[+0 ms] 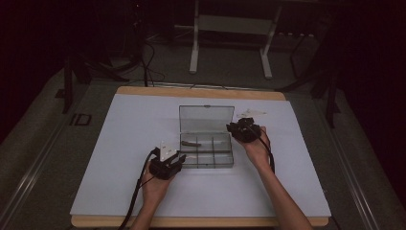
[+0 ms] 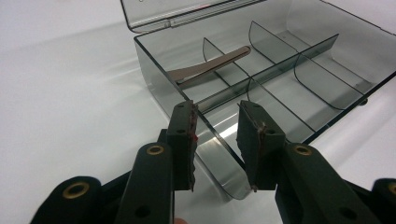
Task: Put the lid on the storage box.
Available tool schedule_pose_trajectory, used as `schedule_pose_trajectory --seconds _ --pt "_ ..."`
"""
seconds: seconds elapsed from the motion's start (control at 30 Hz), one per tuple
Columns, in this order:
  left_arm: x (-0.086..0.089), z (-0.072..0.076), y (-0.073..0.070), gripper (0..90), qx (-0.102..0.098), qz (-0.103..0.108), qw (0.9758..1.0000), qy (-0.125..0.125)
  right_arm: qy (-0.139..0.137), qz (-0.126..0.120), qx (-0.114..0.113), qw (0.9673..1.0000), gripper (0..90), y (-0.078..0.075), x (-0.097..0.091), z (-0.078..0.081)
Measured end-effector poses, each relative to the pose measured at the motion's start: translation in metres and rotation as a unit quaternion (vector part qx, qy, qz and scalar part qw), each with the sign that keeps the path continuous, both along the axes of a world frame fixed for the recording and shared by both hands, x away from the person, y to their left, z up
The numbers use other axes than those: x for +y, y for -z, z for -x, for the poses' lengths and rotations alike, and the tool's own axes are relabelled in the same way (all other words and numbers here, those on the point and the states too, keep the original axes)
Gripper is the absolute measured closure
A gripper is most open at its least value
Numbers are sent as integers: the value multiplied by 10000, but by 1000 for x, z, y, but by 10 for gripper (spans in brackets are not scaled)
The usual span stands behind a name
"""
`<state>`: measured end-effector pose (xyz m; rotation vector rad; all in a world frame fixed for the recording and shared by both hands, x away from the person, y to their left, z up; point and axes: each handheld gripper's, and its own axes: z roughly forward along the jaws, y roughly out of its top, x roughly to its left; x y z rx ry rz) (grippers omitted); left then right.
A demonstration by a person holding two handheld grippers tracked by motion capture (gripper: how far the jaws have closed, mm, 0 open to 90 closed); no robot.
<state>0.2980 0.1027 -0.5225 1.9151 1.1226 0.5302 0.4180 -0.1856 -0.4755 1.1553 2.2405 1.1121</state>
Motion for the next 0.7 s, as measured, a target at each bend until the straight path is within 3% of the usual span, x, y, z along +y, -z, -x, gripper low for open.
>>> schedule_pose_trajectory --seconds 0.7 --pt "0 0 0 678 3 8 10000 -34 -60 114 -122 9998 780 0 -2 16"
